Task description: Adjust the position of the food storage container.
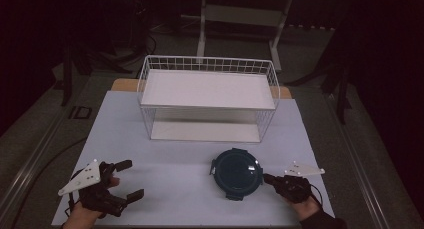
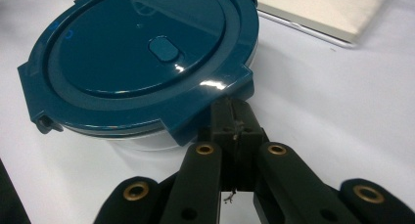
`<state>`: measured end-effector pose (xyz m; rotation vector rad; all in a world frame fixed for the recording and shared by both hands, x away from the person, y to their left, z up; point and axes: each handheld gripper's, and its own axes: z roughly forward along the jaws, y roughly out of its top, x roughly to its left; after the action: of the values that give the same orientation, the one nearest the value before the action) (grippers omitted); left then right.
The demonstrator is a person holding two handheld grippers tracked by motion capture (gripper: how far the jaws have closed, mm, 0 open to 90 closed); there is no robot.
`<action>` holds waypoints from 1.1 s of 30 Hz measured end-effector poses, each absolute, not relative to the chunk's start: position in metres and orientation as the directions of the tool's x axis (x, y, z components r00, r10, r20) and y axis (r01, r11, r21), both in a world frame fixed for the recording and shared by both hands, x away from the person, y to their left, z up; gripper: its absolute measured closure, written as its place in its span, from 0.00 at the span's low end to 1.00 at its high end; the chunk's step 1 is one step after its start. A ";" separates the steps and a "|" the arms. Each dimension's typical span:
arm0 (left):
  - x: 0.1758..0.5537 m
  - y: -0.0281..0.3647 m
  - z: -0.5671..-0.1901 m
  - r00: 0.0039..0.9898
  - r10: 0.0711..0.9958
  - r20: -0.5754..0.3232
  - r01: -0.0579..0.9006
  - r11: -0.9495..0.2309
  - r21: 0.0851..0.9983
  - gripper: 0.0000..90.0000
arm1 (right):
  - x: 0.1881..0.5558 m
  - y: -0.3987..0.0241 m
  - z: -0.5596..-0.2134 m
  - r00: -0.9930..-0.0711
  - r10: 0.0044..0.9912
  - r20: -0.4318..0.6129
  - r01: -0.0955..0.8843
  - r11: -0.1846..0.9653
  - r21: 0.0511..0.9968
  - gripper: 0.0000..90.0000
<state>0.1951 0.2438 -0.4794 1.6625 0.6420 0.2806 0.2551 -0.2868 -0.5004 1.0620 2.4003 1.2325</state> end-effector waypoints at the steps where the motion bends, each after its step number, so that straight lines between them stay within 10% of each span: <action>1: 0.195 0.244 -0.479 0.815 0.554 -0.169 0.252 -0.076 0.965 0.00 | 0.257 -0.283 -0.501 -0.713 0.692 0.112 0.494 0.382 0.781 1.00; 33: 0.196 0.240 -0.482 0.822 0.540 -0.180 0.267 -0.085 0.960 0.00 | 0.282 -0.205 -0.502 -0.804 0.581 0.130 0.445 0.441 0.780 1.00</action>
<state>0.1958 0.2402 -0.4818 1.6768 0.6371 0.2547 0.2817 -0.2046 -0.5024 0.9080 2.5295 1.2970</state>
